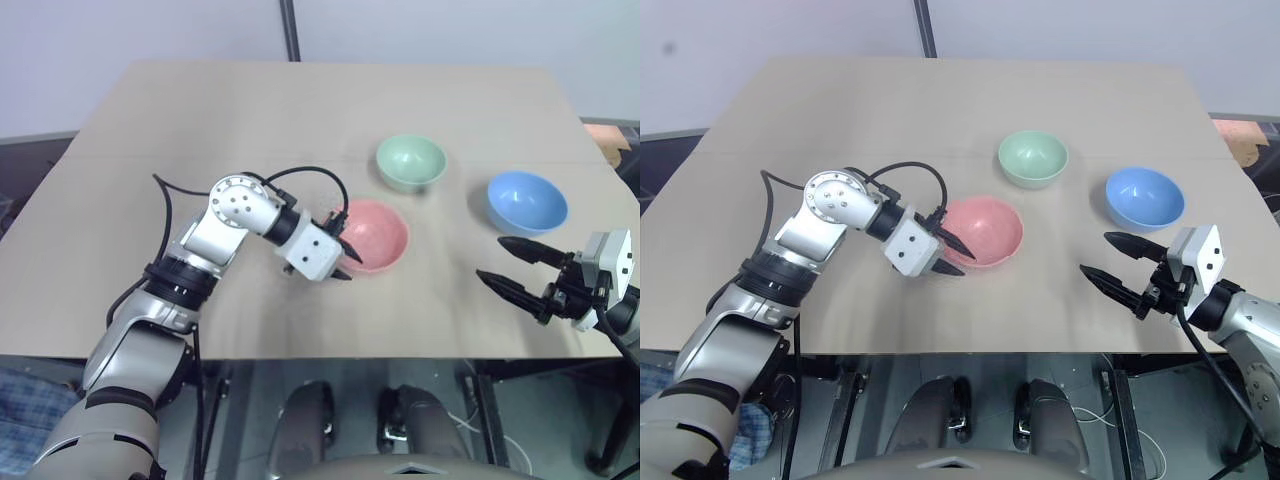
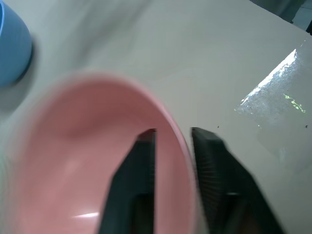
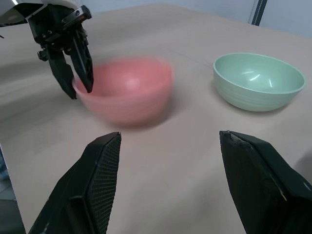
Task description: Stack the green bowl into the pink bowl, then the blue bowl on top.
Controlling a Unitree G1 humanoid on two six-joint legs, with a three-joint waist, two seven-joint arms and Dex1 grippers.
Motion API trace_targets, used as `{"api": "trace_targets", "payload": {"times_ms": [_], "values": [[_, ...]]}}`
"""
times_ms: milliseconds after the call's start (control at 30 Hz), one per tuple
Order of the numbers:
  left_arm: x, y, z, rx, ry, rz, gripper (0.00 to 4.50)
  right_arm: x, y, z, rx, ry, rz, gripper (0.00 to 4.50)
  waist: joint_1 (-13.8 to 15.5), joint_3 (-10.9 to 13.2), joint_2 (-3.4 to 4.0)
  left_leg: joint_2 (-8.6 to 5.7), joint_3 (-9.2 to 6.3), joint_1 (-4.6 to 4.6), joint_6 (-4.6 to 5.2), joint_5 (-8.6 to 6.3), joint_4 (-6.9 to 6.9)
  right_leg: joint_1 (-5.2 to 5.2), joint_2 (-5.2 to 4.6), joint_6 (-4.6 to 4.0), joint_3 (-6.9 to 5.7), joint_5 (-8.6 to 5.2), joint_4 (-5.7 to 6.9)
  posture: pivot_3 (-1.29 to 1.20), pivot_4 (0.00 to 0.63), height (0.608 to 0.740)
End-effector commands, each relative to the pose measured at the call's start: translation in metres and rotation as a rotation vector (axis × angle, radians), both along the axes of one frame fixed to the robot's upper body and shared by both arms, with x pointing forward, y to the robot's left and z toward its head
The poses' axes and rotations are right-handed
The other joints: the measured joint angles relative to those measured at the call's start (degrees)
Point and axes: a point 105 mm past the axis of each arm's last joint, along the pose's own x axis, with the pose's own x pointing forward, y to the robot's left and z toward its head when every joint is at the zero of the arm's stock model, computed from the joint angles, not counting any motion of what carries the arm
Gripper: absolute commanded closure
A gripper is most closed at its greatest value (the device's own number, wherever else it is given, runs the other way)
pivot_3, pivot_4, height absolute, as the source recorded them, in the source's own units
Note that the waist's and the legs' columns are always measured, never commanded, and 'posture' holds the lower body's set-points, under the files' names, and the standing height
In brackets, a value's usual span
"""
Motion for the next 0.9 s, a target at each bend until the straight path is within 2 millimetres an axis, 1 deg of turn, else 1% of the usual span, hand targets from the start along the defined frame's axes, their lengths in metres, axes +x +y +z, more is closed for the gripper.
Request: {"api": "trace_targets", "payload": {"times_ms": [33, 67, 100, 133, 167, 200, 333, 433, 467, 533, 600, 667, 733, 800, 900], "values": [[0.001, -0.001, 0.006, -0.024, -0.046, -0.017, 1.64, -0.002, 0.002, 0.007, -0.004, -0.038, 0.007, 0.97, 0.0, 0.0, 0.0, 0.0, 0.0, 0.0, 0.0, 0.0, 0.0, 0.0, 0.0, 0.0, 0.0, 0.0, 0.0, 0.0, 0.15, 0.74], [0.001, -0.001, 0.007, -0.029, -0.049, -0.015, 1.1, -0.002, 0.002, 0.007, -0.005, -0.037, 0.007, 0.97, 0.0, 0.0, 0.0, 0.0, -0.01, 0.0, 0.0, 0.0, 0.0, 0.0, 0.01, 0.0, 0.0, 0.0, 0.0, 0.0, 0.15, 0.74], [0.002, -0.002, 0.008, -0.038, -0.052, -0.011, 0.77, -0.001, 0.002, 0.007, -0.005, -0.037, 0.008, 0.97, 0.0, 0.0, 0.0, 0.0, -0.01, 0.0, 0.0, 0.0, 0.0, 0.0, 0.01, 0.0, 0.0, 0.0, 0.0, 0.0, 0.15, 0.74], [0.002, -0.002, 0.009, -0.049, -0.053, -0.008, 0.33, -0.001, 0.002, 0.007, -0.005, -0.037, 0.009, 0.97, 0.0, 0.0, 0.0, 0.0, -0.01, 0.0, 0.0, 0.0, 0.0, 0.0, 0.01, 0.0, 0.0, 0.0, 0.0, 0.0, 0.15, 0.74], [0.002, -0.003, 0.011, -0.064, -0.05, -0.004, 0.12, -0.002, 0.002, 0.007, -0.005, -0.036, 0.01, 0.97, 0.0, 0.0, 0.0, 0.0, -0.01, 0.0, 0.0, 0.0, 0.0, 0.0, 0.01, 0.0, 0.0, 0.0, 0.0, 0.0, 0.15, 0.74], [0.004, -0.003, 0.018, -0.102, -0.033, 0.023, 0.03, -0.001, 0.002, 0.008, -0.006, -0.036, 0.012, 0.97, 0.0, 0.0, 0.0, 0.0, -0.01, 0.0, 0.0, 0.0, 0.0, 0.0, 0.01, 0.0, 0.0, 0.0, 0.0, 0.0, 0.15, 0.74], [0.013, 0.003, 0.044, -0.251, 0.061, 0.168, 0.03, -0.001, 0.002, 0.009, -0.011, -0.036, 0.013, 0.97, -0.1, 0.0, 0.0, 0.01, -0.01, 0.0, 0.0, 0.0, 0.0, 0.0, 0.0, 0.0, 0.0, 0.0, 0.01, 0.0, 0.15, 0.74], [0.021, 0.016, 0.07, -0.429, 0.2, 0.319, 0.03, -0.001, 0.001, 0.008, -0.013, -0.034, 0.011, 0.97, -0.1, 0.0, 0.0, 0.03, -0.03, 0.0, -0.01, 0.01, 0.0, 0.0, 0.0, 0.0, 0.0, 0.0, 0.02, 0.0, 0.15, 0.74], [0.023, 0.022, 0.077, -0.483, 0.241, 0.364, 0.03, -0.001, 0.001, 0.008, -0.013, -0.033, 0.011, 0.97, -0.1, 0.0, 0.0, 0.04, -0.03, 0.01, -0.01, 0.01, 0.01, 0.0, -0.01, 0.0, 0.0, 0.0, 0.02, 0.0, 0.15, 0.74], [0.029, 0.042, 0.09, -0.589, 0.297, 0.471, 0.03, -0.001, 0.001, 0.008, -0.012, -0.032, 0.01, 0.97, -0.1, 0.0, 0.0, 0.04, -0.03, 0.02, -0.02, 0.01, 0.01, 0.0, -0.01, 0.0, 0.01, 0.0, 0.02, 0.0, 0.15, 0.74], [0.034, 0.062, 0.098, -0.671, 0.326, 0.571, 0.03, 0.0, 0.001, 0.008, -0.011, -0.03, 0.009, 0.97, -0.2, 0.0, 0.0, 0.05, -0.03, 0.02, -0.02, 0.01, 0.0, 0.0, -0.02, 0.0, 0.02, 0.0, 0.02, 0.0, 0.15, 0.74], [0.039, 0.095, 0.098, -0.763, 0.33, 0.712, 0.03, 0.003, 0.0, 0.006, -0.005, -0.012, -0.002, 0.97, -0.1, 0.0, 0.02, 0.05, -0.03, 0.03, -0.02, 0.01, 0.0, 0.0, -0.02, 0.0, 0.02, 0.0, 0.02, 0.0, 0.15, 0.74], [0.038, 0.125, 0.096, -0.838, 0.341, 0.826, 0.03, 0.009, 0.001, 0.006, -0.001, -0.003, -0.008, 0.97, -0.4, 0.0, 0.02, 0.04, 0.02, 0.07, -0.02, 0.02, 0.0, 0.02, -0.05, 0.0, 0.06, 0.0, 0.03, 0.0, 0.15, 0.74], [0.03, 0.141, 0.092, -0.868, 0.351, 0.881, 0.03, 0.015, 0.0, 0.006, -0.003, 0.004, -0.02, 0.97, -0.7, 0.0, 0.0, 0.08, 0.02, 0.09, -0.03, 0.02, -0.01, 0.01, -0.05, 0.0, 0.08, 0.0, 0.04, 0.0, 0.15, 0.74], [0.02, 0.157, 0.086, -0.895, 0.361, 0.933, 0.03, 0.033, -0.005, 0.006, -0.022, 0.031, -0.085, 0.97, -0.4, 0.0, -0.01, 0.07, -0.02, 0.06, -0.02, 0.01, 0.0, 0.02, -0.08, 0.0, -0.01, 0.0, 0.02, 0.0, 0.15, 0.74]]}}
